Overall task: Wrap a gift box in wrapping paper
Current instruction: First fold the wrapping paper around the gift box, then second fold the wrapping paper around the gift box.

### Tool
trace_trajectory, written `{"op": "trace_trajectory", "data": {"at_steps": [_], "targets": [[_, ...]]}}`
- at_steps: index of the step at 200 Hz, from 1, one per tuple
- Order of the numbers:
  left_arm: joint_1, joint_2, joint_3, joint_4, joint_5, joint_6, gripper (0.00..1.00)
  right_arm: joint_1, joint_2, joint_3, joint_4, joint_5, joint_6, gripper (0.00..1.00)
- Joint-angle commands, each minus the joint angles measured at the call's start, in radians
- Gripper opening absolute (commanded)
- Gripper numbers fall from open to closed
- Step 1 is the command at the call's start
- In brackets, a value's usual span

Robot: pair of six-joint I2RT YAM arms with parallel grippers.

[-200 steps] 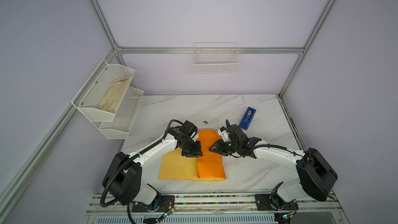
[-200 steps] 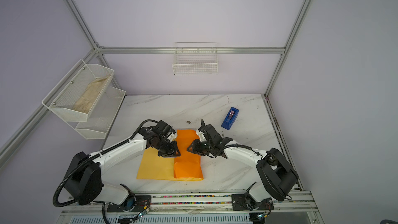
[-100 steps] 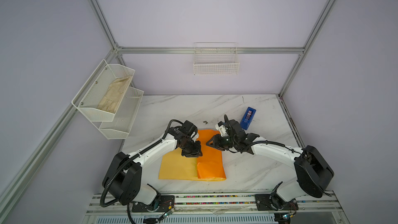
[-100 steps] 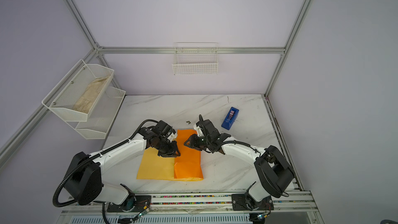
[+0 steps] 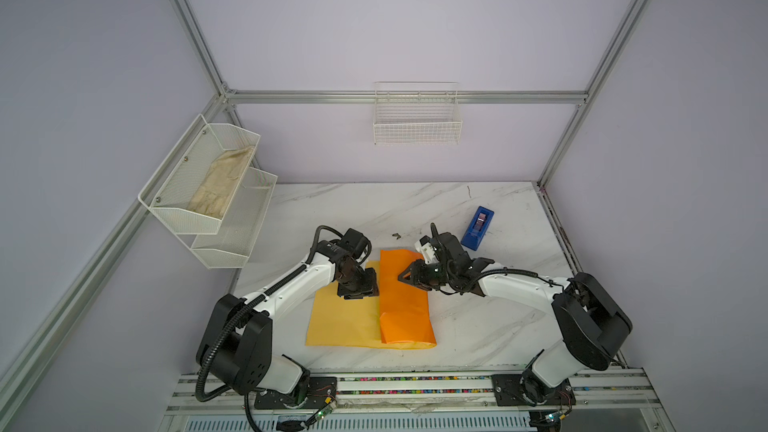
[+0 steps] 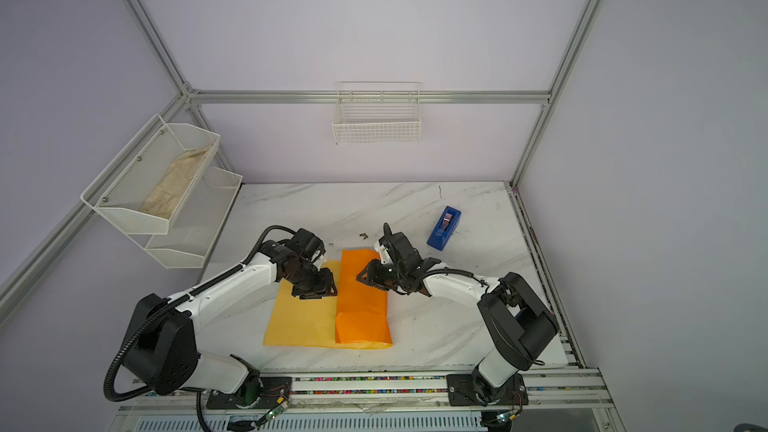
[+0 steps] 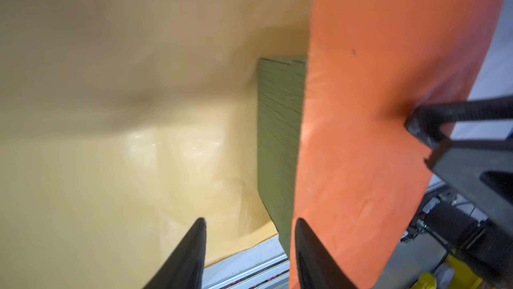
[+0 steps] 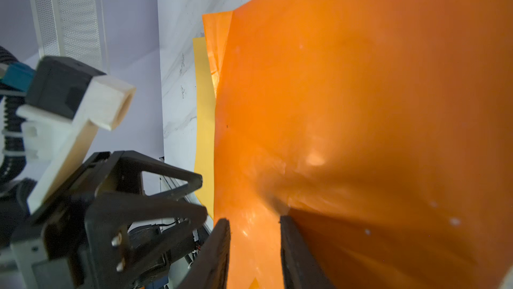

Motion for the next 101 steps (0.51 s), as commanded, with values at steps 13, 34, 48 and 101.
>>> {"op": "trace_trajectory", "data": {"at_steps": [13, 34, 48, 101], "targets": [[0.177, -0.007, 0.143, -0.07, -0.108, 0.165, 0.67, -0.002, 0.019, -0.043, -0.068, 0.04, -0.013, 0.35], [0.306, 0.031, 0.118, -0.046, -0.093, 0.223, 0.73, -0.002, 0.023, -0.042, -0.062, 0.037, -0.012, 0.35], [0.381, 0.056, 0.104, -0.021, -0.072, 0.248, 0.77, -0.002, 0.018, -0.04, -0.062, 0.035, -0.009, 0.35], [0.575, 0.186, 0.033, 0.068, 0.059, 0.356, 0.88, -0.002, 0.016, -0.026, -0.064, 0.038, -0.004, 0.35]]}}
